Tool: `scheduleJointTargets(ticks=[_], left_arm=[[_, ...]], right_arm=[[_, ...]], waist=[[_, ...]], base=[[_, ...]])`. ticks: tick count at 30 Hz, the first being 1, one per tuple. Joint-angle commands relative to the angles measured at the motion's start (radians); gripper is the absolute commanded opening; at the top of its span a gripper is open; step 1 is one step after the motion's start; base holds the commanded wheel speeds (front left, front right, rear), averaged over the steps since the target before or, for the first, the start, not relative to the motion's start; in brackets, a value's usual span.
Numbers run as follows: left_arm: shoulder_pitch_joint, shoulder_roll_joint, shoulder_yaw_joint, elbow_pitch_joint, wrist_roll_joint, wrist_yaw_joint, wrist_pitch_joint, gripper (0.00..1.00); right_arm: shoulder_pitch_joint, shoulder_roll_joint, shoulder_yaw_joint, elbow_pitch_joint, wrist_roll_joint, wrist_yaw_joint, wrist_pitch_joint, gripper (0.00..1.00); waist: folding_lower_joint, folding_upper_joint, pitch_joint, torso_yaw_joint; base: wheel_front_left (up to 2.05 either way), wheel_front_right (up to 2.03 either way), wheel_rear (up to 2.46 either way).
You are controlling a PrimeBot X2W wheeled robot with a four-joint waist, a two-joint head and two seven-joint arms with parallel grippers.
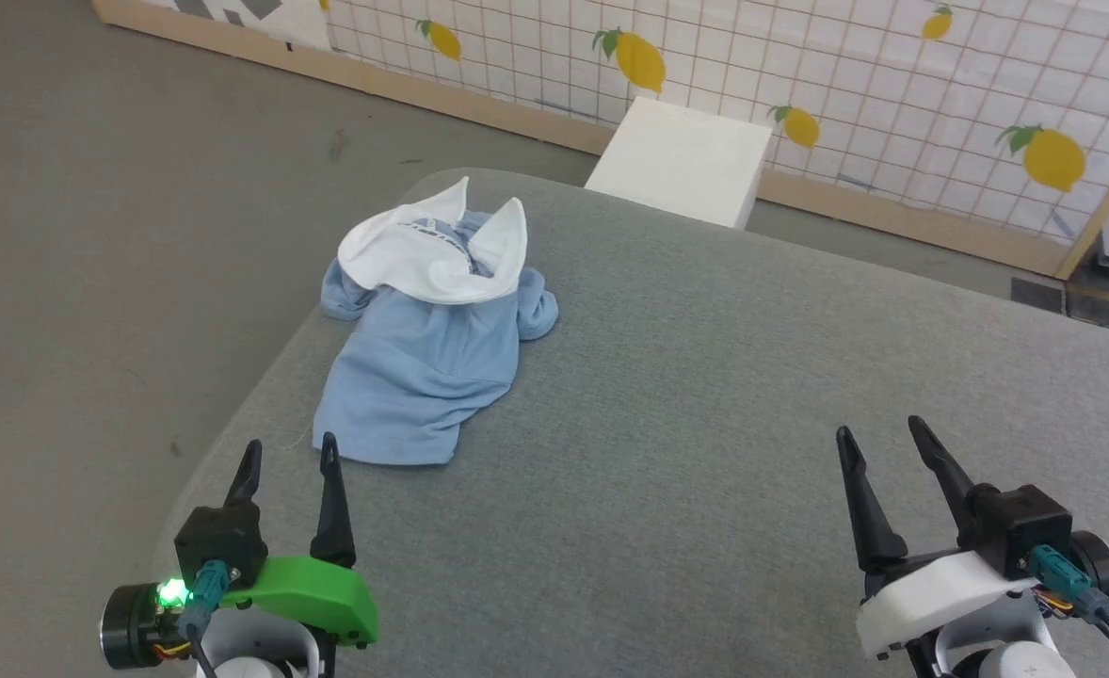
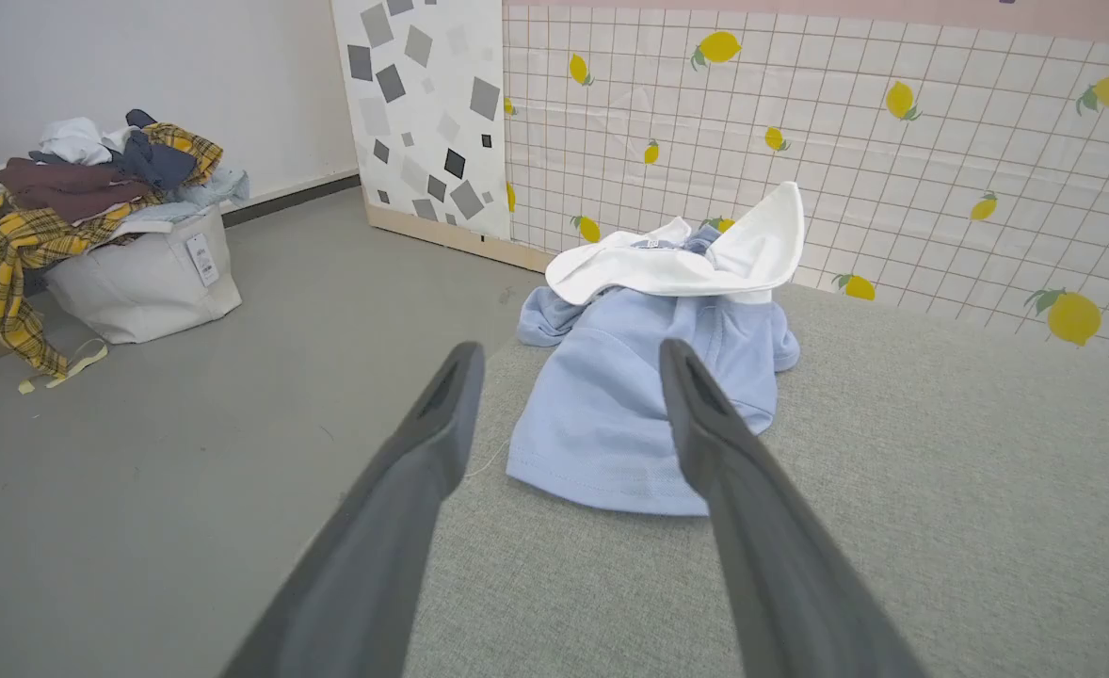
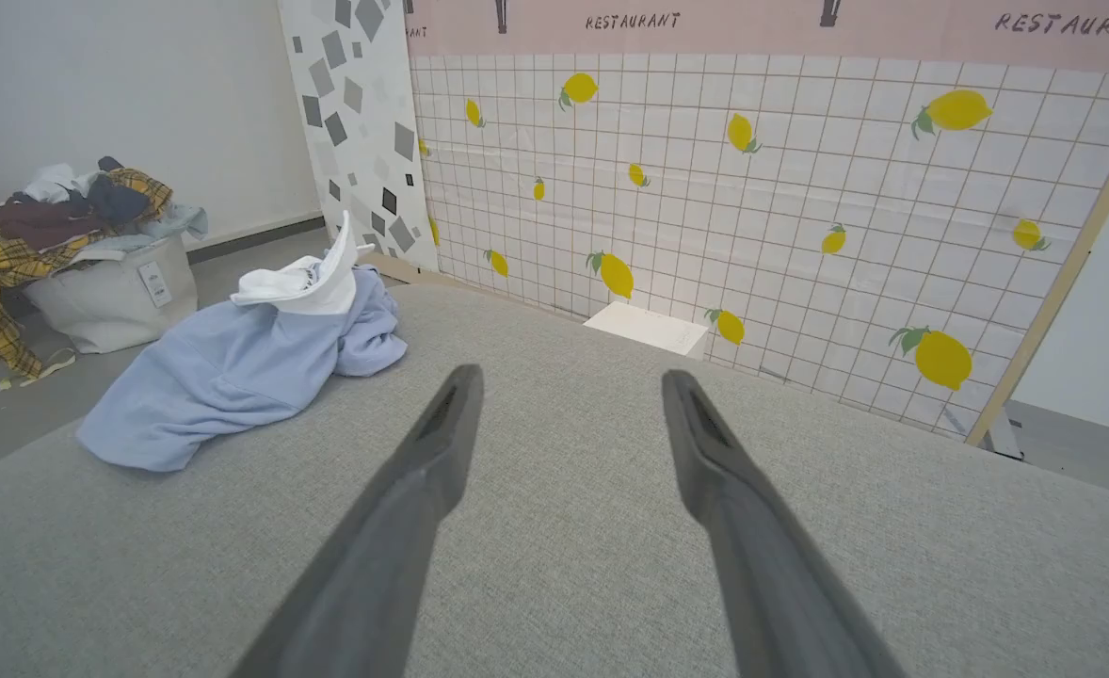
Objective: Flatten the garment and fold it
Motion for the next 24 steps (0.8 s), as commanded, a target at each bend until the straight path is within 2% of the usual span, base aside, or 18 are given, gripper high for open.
scheduleJointTargets(ticks=[1, 24], left_arm=[[-0.001, 0.006, 0.0, 0.005, -0.011, 0.01, -0.012, 1.0], [-0.002, 0.009, 0.001, 0.033, -0.046, 0.031, -0.059, 1.0]], right_arm=[[-0.02, 0.001, 0.003, 0.007, 0.009, -0.001, -0.012, 1.0], [-0.033, 0.002, 0.005, 0.037, 0.034, -0.001, -0.061, 1.0]], waist=[[-0.0001, 0.0, -0.004, 0.012], [-0.0001, 0.0, 0.004, 0.124]], base=[[0.0, 0.0, 0.0], [0.0, 0.0, 0.0]])
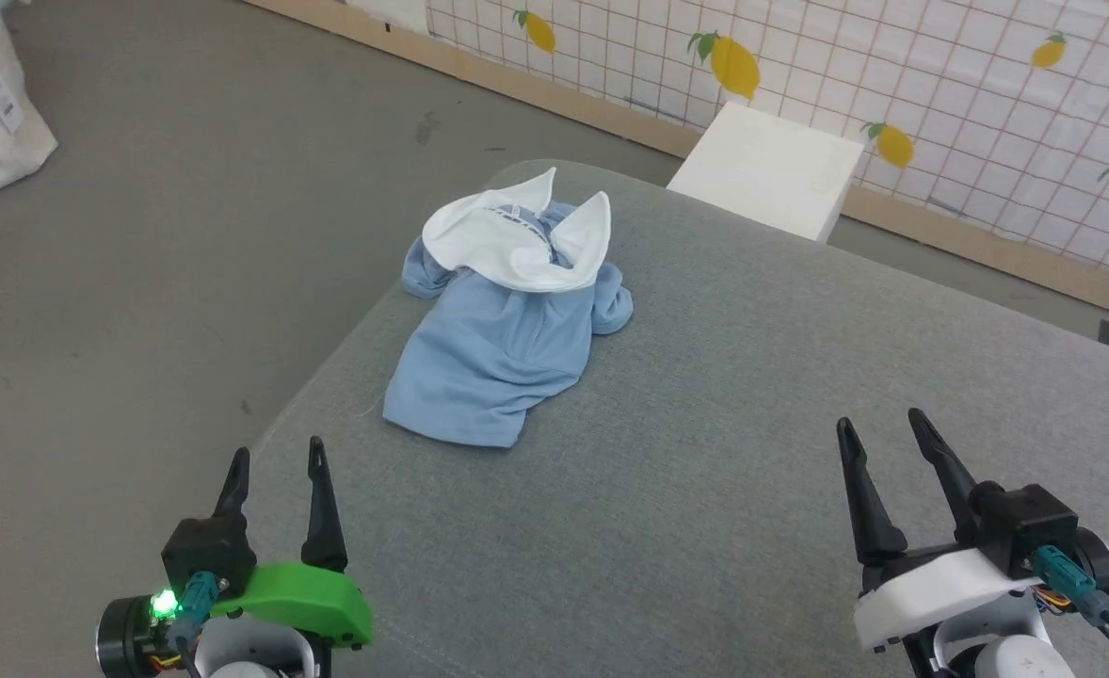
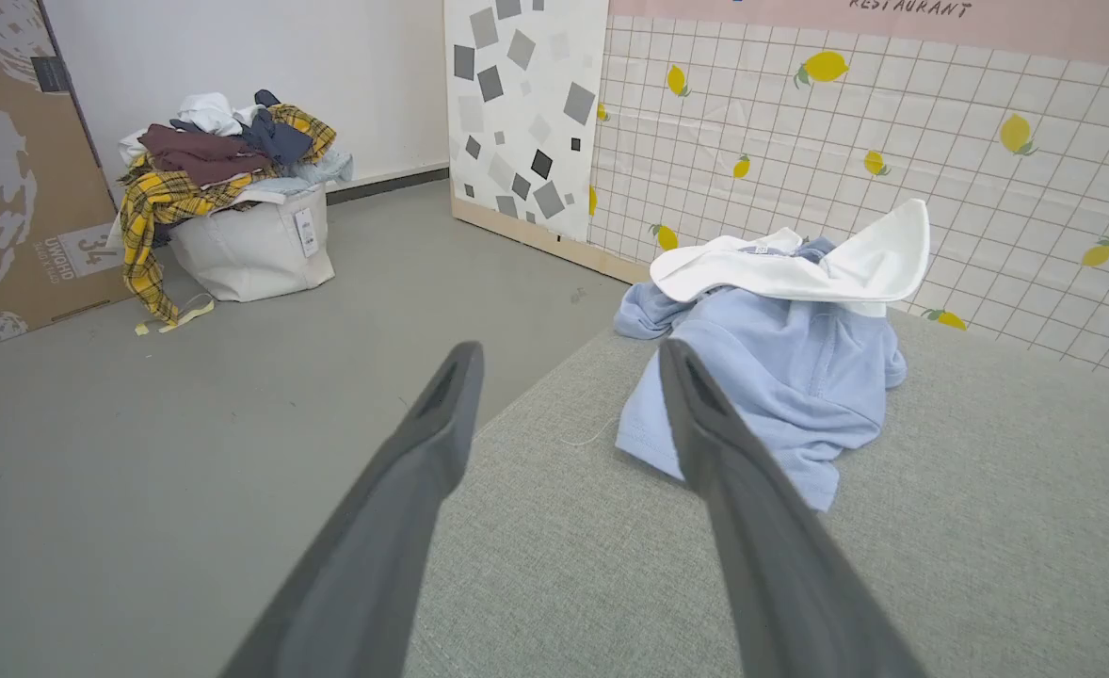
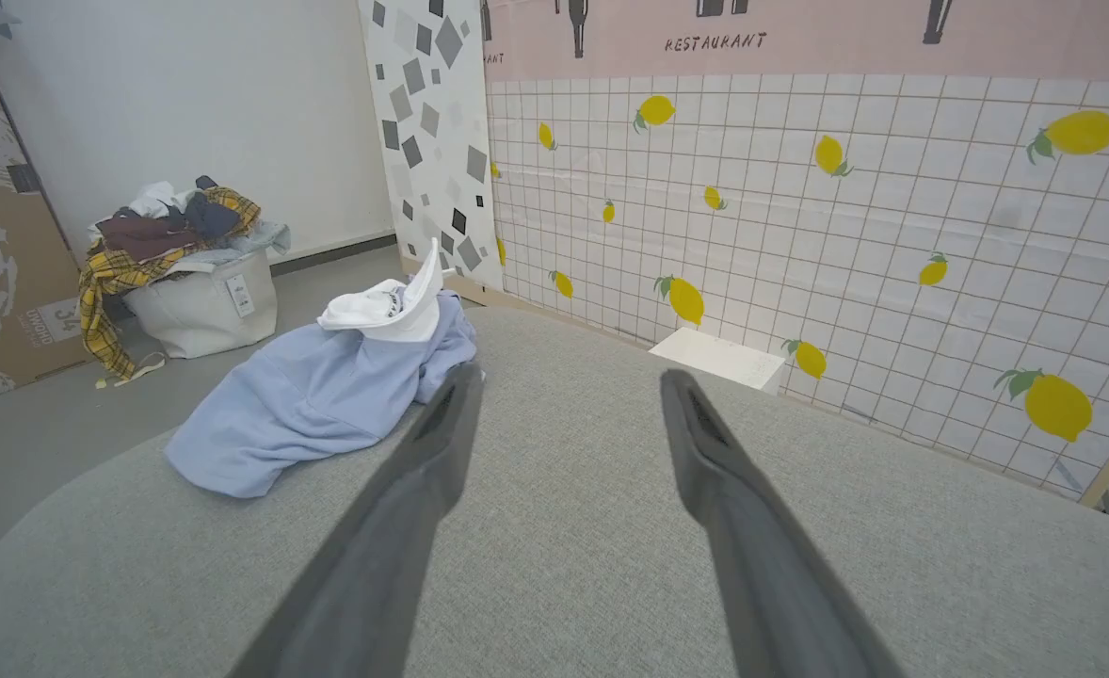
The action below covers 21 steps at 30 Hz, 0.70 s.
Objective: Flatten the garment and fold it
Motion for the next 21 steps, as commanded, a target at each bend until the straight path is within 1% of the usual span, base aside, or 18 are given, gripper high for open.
scheduleJointTargets(ticks=[1, 5, 7, 9, 11, 14, 17, 21], left_arm=[[-0.002, 0.004, 0.001, 0.004, -0.006, 0.007, -0.01, 1.0], [-0.007, 0.003, 0.003, 0.004, -0.019, 0.006, -0.019, 1.0], [-0.021, 0.002, 0.0, 0.013, -0.032, -0.001, -0.023, 1.0], [-0.058, 0.001, -0.003, 0.034, -0.054, -0.015, -0.022, 1.0], [-0.121, 0.003, -0.012, 0.071, -0.078, -0.041, 0.002, 1.0], [-0.24, 0.013, -0.018, 0.142, -0.119, -0.081, 0.061, 1.0], [-0.385, 0.03, -0.017, 0.235, -0.166, -0.119, 0.146, 1.0], [-0.557, 0.063, -0.001, 0.375, -0.254, -0.161, 0.295, 1.0]], right_arm=[[-0.015, 0.001, 0.001, 0.006, 0.009, -0.001, -0.011, 1.0], [-0.023, 0.001, 0.0, 0.009, 0.009, -0.001, -0.019, 1.0], [-0.03, 0.001, 0.004, 0.007, 0.006, -0.001, -0.02, 1.0], [-0.042, 0.001, 0.008, 0.002, 0.0, -0.001, -0.018, 1.0], [-0.058, 0.001, 0.012, -0.005, -0.009, -0.001, -0.014, 1.0], [-0.086, 0.001, 0.026, -0.02, -0.023, -0.002, -0.004, 1.0], [-0.123, 0.001, 0.043, -0.032, -0.039, -0.002, 0.004, 1.0], [-0.163, 0.001, 0.057, -0.042, -0.05, -0.002, 0.006, 1.0]], waist=[[-0.0001, 0.0, 0.006, 0.009], [-0.0001, 0.0, 0.02, 0.017], [-0.0001, 0.0, 0.033, 0.017], [-0.0001, 0.0, 0.056, 0.013], [-0.0001, 0.0, 0.086, 0.006], [-0.0001, 0.0, 0.144, -0.017], [-0.0001, 0.0, 0.219, -0.054], [-0.0001, 0.0, 0.314, -0.108]], base=[[0.0, 0.0, 0.0], [0.0, 0.0, 0.0], [0.0, 0.0, 0.0], [0.0, 0.0, 0.0], [0.0, 0.0, 0.0], [0.0, 0.0, 0.0], [0.0, 0.0, 0.0], [0.0, 0.0, 0.0]])
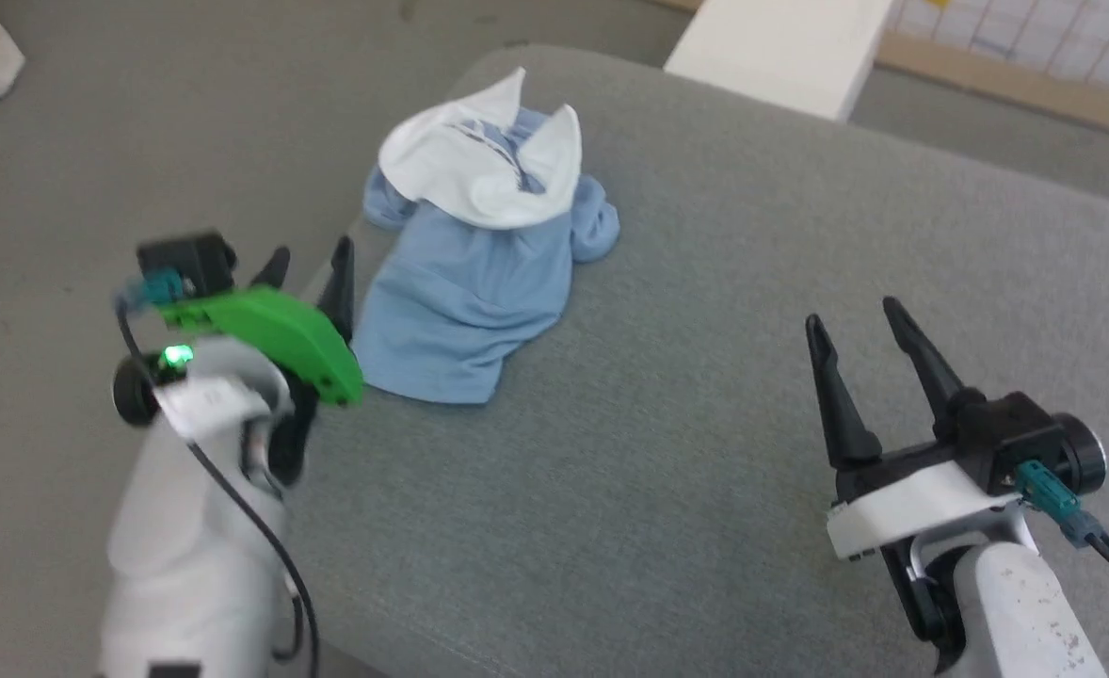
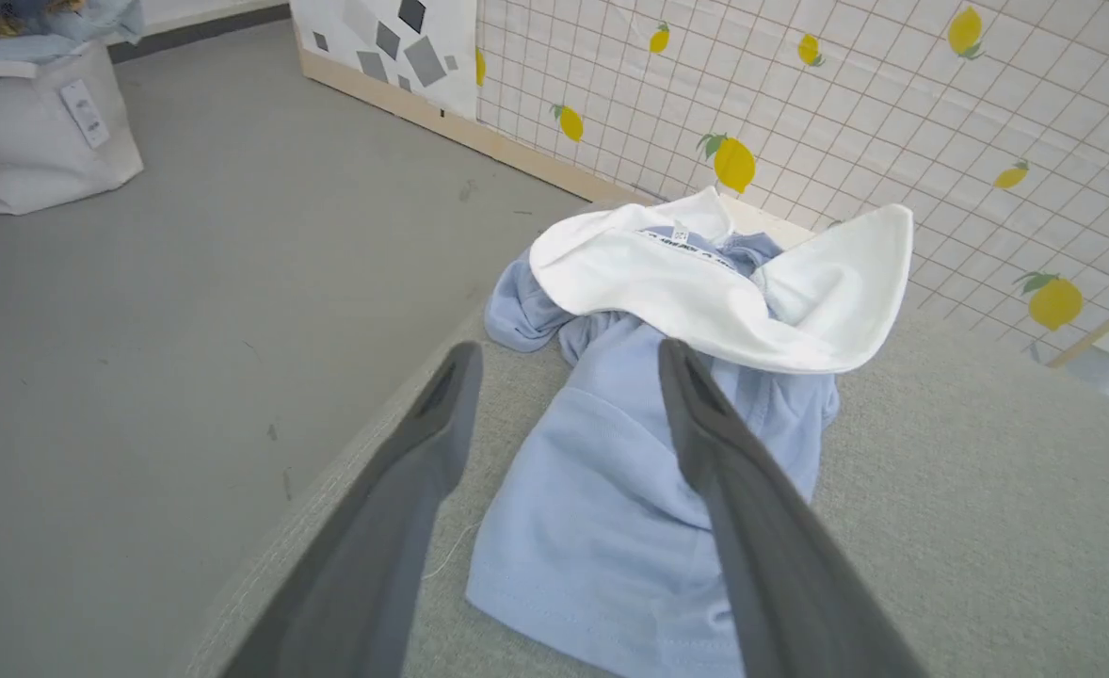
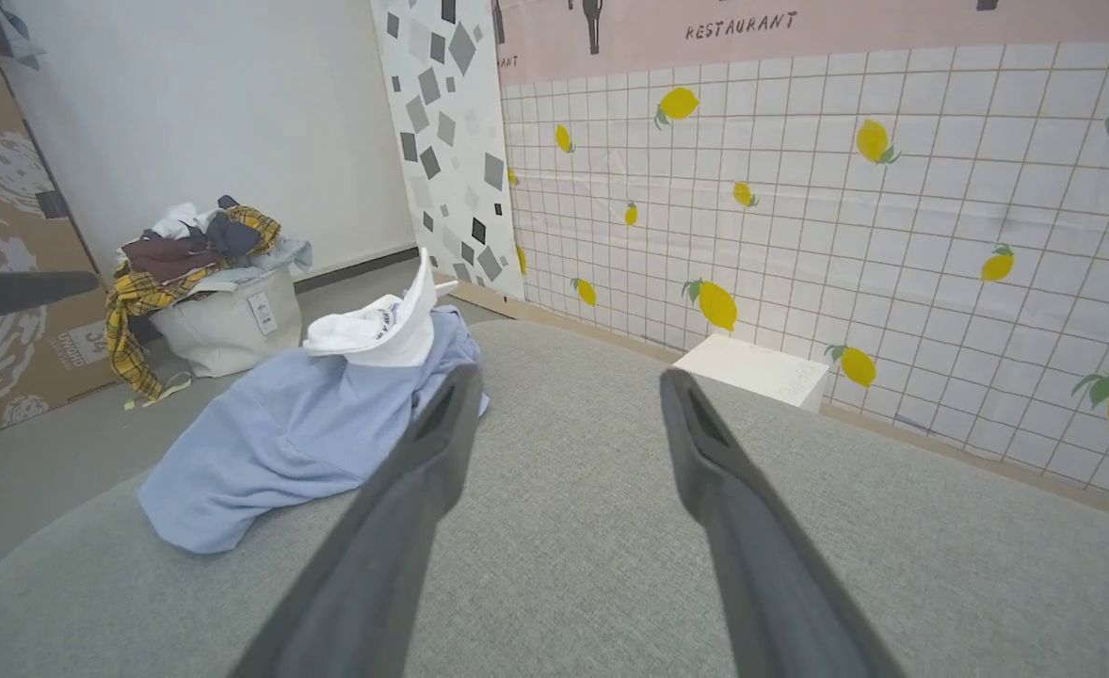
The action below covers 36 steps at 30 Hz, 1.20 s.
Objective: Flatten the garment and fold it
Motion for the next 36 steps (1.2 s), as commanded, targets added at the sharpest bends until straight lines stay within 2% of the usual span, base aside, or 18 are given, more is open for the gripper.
scheduleJointTargets(ticks=[1, 6, 10, 14, 21, 22, 23, 24, 31, 36], left_arm=[[-0.065, 0.019, 0.013, 0.05, -0.052, -0.015, 0.055, 1.0], [-0.196, 0.1, 0.048, 0.162, -0.156, -0.038, 0.228, 1.0], [-0.218, 0.146, 0.083, 0.212, -0.213, -0.037, 0.327, 1.0], [-0.2, 0.152, 0.134, 0.239, -0.284, -0.017, 0.408, 1.0], [-0.134, 0.152, 0.132, 0.246, -0.325, 0.003, 0.555, 1.0], [-0.128, 0.153, 0.131, 0.237, -0.326, 0.001, 0.554, 0.78], [-0.124, 0.158, 0.13, 0.219, -0.32, -0.002, 0.537, 0.18], [-0.121, 0.166, 0.129, 0.202, -0.309, -0.005, 0.506, 0.0], [-0.137, 0.242, 0.106, 0.061, -0.163, -0.034, 0.093, 0.0], [-0.19, 0.269, 0.067, -0.009, -0.058, -0.036, -0.132, 0.0]], right_arm=[[-0.024, -0.001, 0.006, -0.003, -0.012, -0.002, -0.002, 1.0], [-0.091, -0.001, 0.026, -0.01, -0.025, -0.002, -0.012, 1.0], [-0.132, -0.001, 0.033, -0.012, -0.026, -0.002, -0.023, 1.0], [-0.149, -0.001, 0.032, -0.001, -0.02, -0.002, -0.035, 1.0], [-0.148, -0.001, 0.025, 0.034, -0.007, -0.002, -0.054, 1.0], [-0.148, -0.001, 0.024, 0.039, -0.004, -0.002, -0.055, 1.0], [-0.148, -0.001, 0.025, 0.044, 0.001, -0.002, -0.058, 1.0], [-0.148, -0.001, 0.028, 0.049, 0.005, -0.002, -0.059, 1.0], [-0.128, -0.001, 0.035, 0.085, 0.041, -0.002, -0.07, 1.0], [-0.093, -0.001, 0.016, 0.111, 0.072, -0.002, -0.073, 1.0]], waist=[[-0.0001, 0.0, 0.141, -0.097], [-0.0001, 0.0, 0.256, -0.174], [-0.0001, 0.0, 0.32, -0.227], [-0.0001, 0.0, 0.352, -0.257], [-0.0001, 0.0, 0.332, -0.261], [-0.0001, 0.0, 0.323, -0.259], [-0.0001, 0.0, 0.31, -0.258], [-0.0001, 0.0, 0.298, -0.257], [-0.0001, 0.0, 0.165, -0.26], [-0.0001, 0.0, 0.052, -0.275]], base=[[0.0, 0.0, 0.0], [0.0, 0.0, 0.0], [0.0, 0.0, 0.0], [0.0, 0.0, 0.0], [0.0, 0.0, 0.0], [0.0, 0.0, 0.0], [0.0, 0.0, 0.0], [0.0, 0.0, 0.0], [0.0, 0.0, 0.0], [0.0, 0.0, 0.0]])
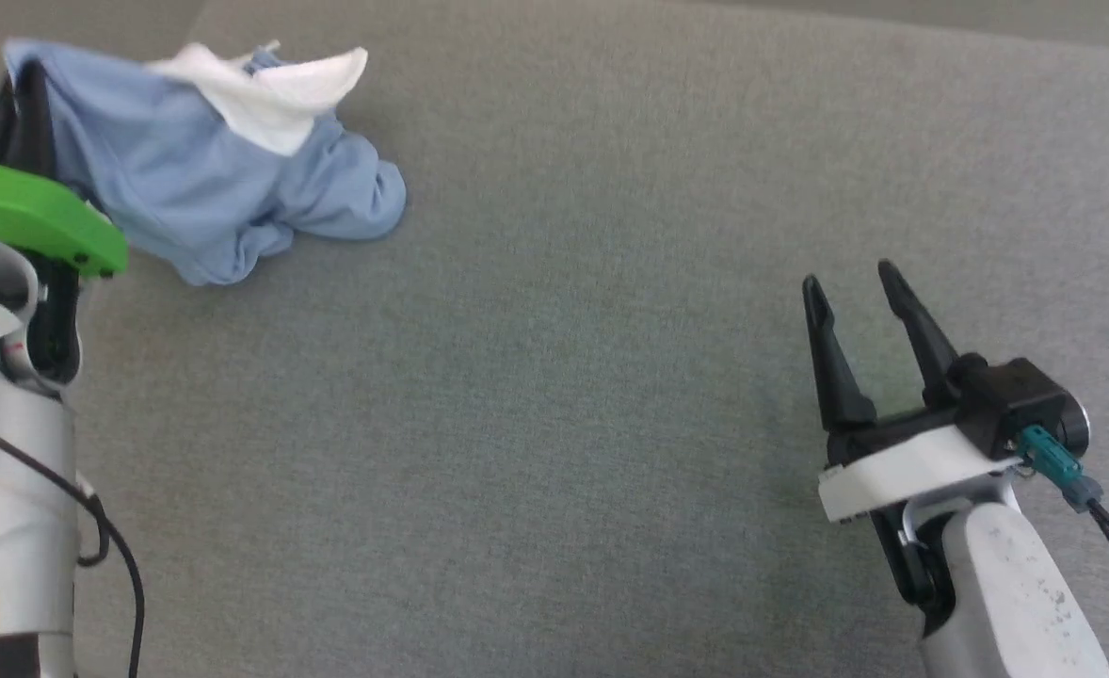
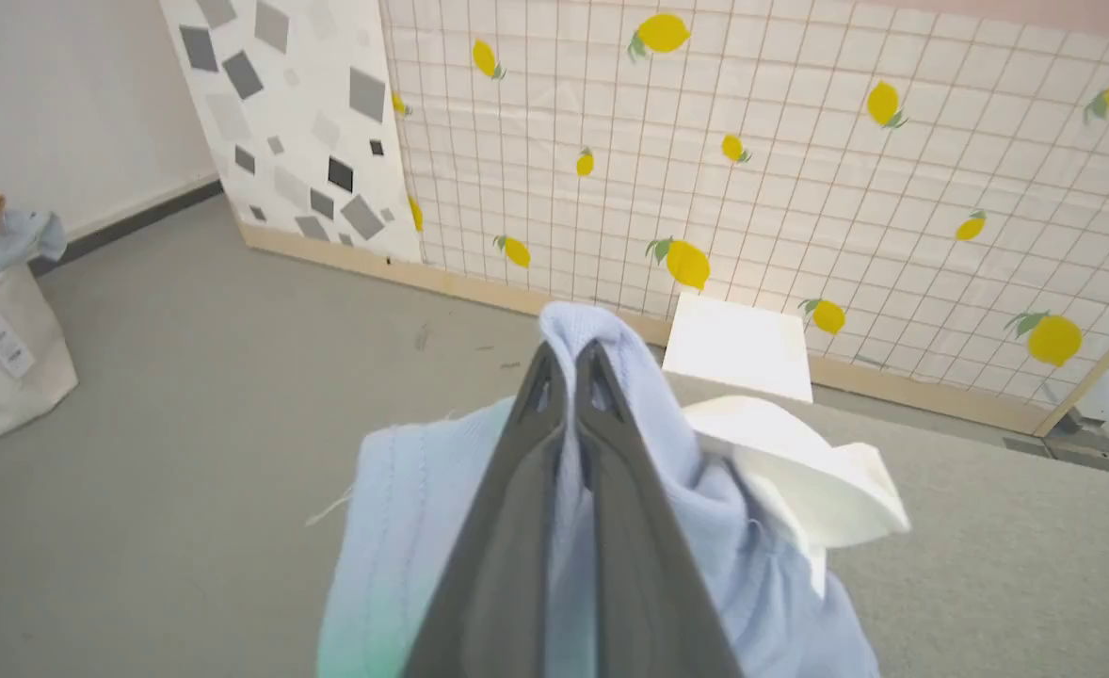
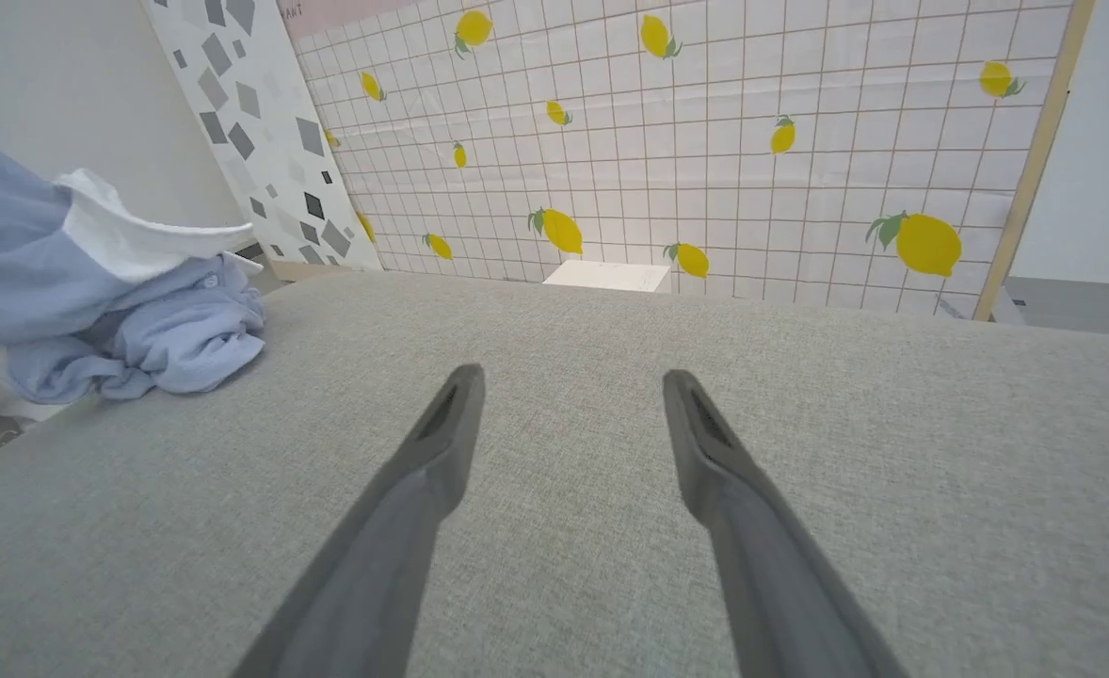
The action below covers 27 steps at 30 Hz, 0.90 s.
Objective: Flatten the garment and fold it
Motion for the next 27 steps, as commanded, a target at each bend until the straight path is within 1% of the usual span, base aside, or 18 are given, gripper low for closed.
scheduleJointTargets(ticks=[1, 6, 9, 15, 22, 24, 27], left_arm=[[-0.028, 0.006, -0.016, -0.019, 0.03, -0.002, -0.036, 0.0], [-0.091, -0.011, -0.086, -0.099, 0.08, -0.006, -0.089, 0.0], [-0.126, -0.039, -0.127, -0.15, 0.088, -0.009, -0.091, 0.0], [-0.188, -0.129, -0.206, -0.241, 0.07, -0.012, -0.068, 0.0], [-0.211, -0.274, -0.284, -0.298, 0.009, -0.006, -0.059, 0.0], [-0.201, -0.3, -0.316, -0.293, -0.014, -0.003, -0.054, 0.0], [-0.169, -0.319, -0.374, -0.264, -0.046, 0.005, -0.038, 0.0]], right_arm=[[0.021, 0.0, -0.008, 0.006, 0.012, -0.002, -0.007, 1.0], [0.079, 0.0, -0.031, 0.006, 0.041, -0.002, -0.007, 1.0], [0.111, 0.0, -0.041, 0.004, 0.049, -0.002, -0.008, 1.0], [0.159, 0.0, -0.058, -0.004, 0.043, -0.002, -0.008, 1.0], [0.192, 0.0, -0.074, -0.01, 0.028, -0.002, -0.008, 1.0], [0.193, 0.0, -0.075, -0.016, 0.026, -0.002, -0.008, 1.0], [0.186, 0.0, -0.068, -0.023, 0.029, -0.002, -0.007, 1.0]], waist=[[0.0, 0.0, -0.134, -0.011], [0.0, 0.0, -0.235, -0.054], [0.0, 0.0, -0.28, -0.089], [0.0, 0.0, -0.332, -0.172], [0.0, 0.0, -0.34, -0.253], [0.0, 0.0, -0.331, -0.272], [0.0, 0.0, -0.315, -0.298]], base=[[0.0, 0.0, 0.0], [0.0, 0.0, 0.0], [0.0, 0.0, 0.0], [0.0, 0.0, 0.0], [0.0, 0.0, 0.0], [0.0, 0.0, 0.0], [0.0, 0.0, 0.0]])
